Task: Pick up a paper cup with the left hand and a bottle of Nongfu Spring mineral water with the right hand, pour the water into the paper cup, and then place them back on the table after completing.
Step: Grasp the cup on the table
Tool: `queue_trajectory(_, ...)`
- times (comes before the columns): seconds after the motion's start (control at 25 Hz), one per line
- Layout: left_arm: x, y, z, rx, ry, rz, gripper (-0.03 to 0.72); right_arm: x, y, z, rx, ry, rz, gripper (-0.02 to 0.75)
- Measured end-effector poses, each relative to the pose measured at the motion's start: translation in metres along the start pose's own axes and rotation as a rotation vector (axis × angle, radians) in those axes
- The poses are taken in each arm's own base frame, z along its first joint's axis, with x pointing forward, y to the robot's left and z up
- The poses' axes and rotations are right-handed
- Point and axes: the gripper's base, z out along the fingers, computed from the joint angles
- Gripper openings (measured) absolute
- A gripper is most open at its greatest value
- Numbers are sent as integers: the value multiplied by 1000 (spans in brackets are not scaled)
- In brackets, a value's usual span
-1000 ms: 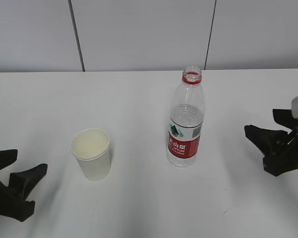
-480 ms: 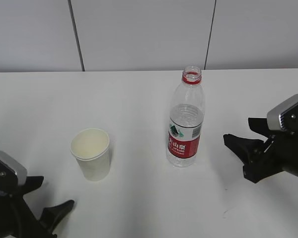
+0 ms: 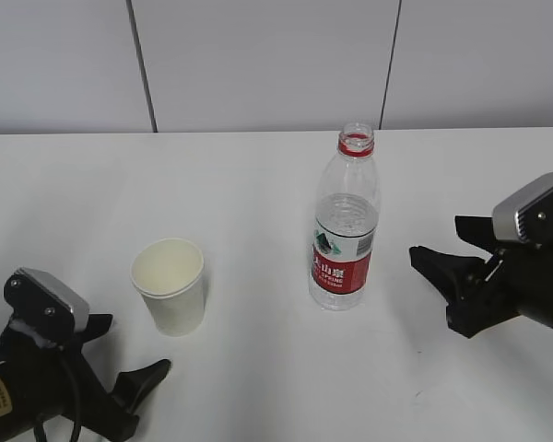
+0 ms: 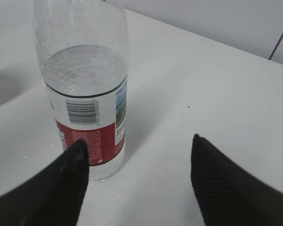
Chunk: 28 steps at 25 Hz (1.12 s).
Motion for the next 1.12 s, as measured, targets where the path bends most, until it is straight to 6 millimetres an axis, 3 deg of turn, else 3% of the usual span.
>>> queue_trajectory(0.28, -14, 1, 19, 43, -54, 36, 604, 0, 0, 0, 0, -2, 0, 505)
queue_trajectory(0.52, -31, 6, 34, 39, -124, -34, 604, 0, 0, 0, 0, -2, 0, 504)
queue_trajectory(0.92, -33, 7, 35, 37, -129, -41, 596, 9, 1, 7, -15, 18, 16, 505)
queue_trajectory(1.12, -46, 8, 29, 32, -176, -29, 589, 11, 3, 12, -36, -33, 30, 505)
